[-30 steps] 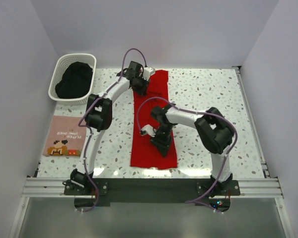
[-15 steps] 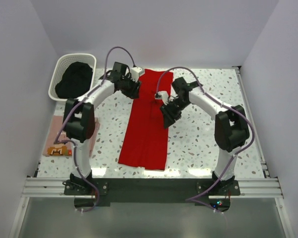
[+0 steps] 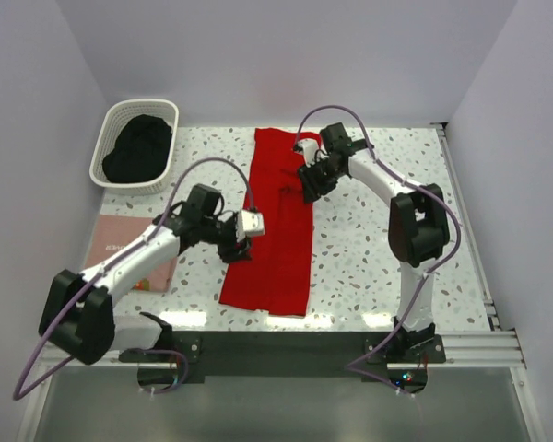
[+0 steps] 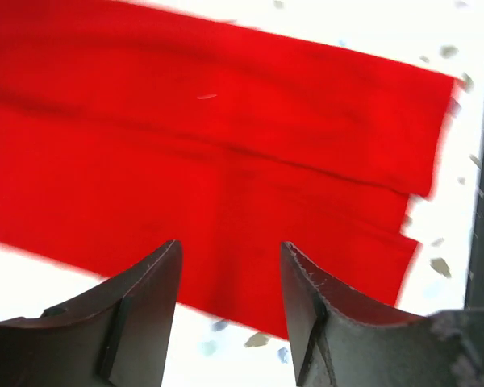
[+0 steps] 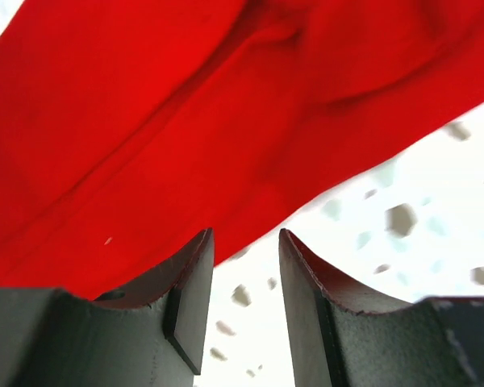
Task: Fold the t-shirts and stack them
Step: Fold the tshirt
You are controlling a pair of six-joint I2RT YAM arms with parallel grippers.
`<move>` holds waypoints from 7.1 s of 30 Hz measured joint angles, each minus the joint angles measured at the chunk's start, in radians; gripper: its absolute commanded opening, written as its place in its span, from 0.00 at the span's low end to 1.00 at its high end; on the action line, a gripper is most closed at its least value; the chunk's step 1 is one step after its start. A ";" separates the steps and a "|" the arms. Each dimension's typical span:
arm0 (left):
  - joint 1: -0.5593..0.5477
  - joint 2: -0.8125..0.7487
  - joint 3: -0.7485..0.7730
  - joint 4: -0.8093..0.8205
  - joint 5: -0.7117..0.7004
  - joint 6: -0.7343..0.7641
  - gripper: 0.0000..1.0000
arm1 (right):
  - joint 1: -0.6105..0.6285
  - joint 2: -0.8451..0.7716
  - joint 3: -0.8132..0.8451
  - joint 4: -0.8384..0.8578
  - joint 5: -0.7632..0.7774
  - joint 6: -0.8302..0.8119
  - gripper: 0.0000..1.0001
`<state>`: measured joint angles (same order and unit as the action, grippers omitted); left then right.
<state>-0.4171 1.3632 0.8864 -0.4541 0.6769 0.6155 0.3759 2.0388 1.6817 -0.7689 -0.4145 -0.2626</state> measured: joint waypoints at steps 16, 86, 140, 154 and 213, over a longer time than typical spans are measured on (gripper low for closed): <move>-0.527 -0.269 -0.380 0.084 -0.117 0.337 0.46 | -0.031 0.238 0.153 0.162 0.090 0.116 0.40; -0.776 -0.231 -0.447 0.247 -0.348 0.364 0.13 | -0.029 0.264 0.169 0.198 0.142 0.097 0.32; -0.524 -0.169 -0.365 0.232 -0.262 0.299 0.47 | -0.020 -0.466 -0.630 -0.078 -0.082 -0.383 0.51; -0.335 -0.303 -0.492 0.129 -0.208 0.628 0.50 | 0.295 -0.820 -1.000 0.113 -0.034 -0.974 0.57; -0.092 0.014 -0.061 0.093 -0.062 0.518 0.00 | 0.153 -0.561 -0.630 0.165 -0.003 -0.981 0.00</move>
<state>-0.5091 1.3769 0.8249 -0.3607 0.6151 1.1336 0.5289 1.4776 1.0519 -0.6041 -0.4175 -1.2438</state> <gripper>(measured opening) 0.019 0.068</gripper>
